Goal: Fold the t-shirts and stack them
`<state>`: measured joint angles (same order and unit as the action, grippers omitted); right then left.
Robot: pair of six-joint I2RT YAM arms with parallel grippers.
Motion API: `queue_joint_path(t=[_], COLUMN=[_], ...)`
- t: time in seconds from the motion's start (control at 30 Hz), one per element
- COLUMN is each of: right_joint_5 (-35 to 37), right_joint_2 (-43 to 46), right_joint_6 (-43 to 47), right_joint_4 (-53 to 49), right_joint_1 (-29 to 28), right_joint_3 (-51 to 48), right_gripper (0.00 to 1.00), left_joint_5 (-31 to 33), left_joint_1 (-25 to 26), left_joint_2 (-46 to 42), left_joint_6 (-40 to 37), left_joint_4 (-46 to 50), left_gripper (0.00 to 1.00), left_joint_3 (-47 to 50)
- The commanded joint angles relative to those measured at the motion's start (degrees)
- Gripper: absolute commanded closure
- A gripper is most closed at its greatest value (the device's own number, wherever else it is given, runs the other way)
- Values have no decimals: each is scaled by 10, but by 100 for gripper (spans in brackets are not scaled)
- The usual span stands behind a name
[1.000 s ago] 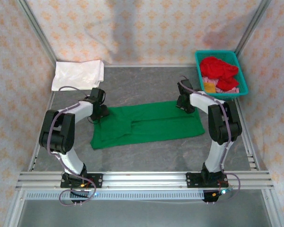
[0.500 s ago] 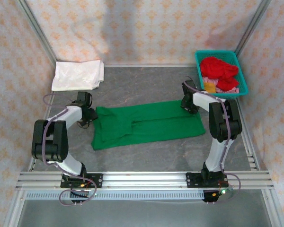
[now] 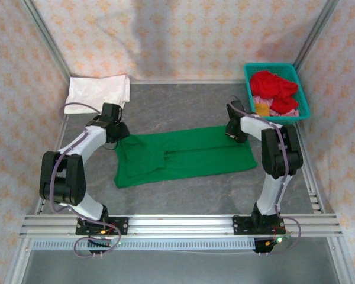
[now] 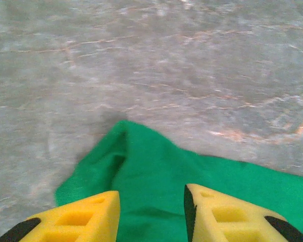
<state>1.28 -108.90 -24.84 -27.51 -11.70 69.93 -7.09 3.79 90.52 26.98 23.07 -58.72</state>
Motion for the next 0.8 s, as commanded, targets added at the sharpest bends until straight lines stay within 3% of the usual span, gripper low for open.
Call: queue_joint_path(t=[0.0, 0.2, 0.27, 0.3, 0.47, 0.77], right_joint_5=[11, -31, -54, -57, -33, 10], right_joint_2=[15, 3, -9, -15, -52, -57], right_joint_6=[40, 99, 104, 102, 57, -12], right_joint_4=[-32, 0, 10, 14, 8, -13], right_joint_1=[-34, -76, -81, -81, -66, -25], right_joint_3=[29, 42, 49, 50, 60, 40], right_gripper=[53, 55, 55, 56, 57, 57], left_joint_5=[2, 9, -1, -5, -26, 17], left_joint_1=[5, -3, -10, -15, -50, -66], left_joint_2=[42, 71, 86, 93, 113, 77], left_joint_6=[12, 22, 26, 29, 55, 40], left_joint_4=[-7, -35, -38, -41, -34, 7], left_gripper=[64, 68, 78, 78, 100, 100], left_joint_3=[-9, 0, -4, -4, 0, 14])
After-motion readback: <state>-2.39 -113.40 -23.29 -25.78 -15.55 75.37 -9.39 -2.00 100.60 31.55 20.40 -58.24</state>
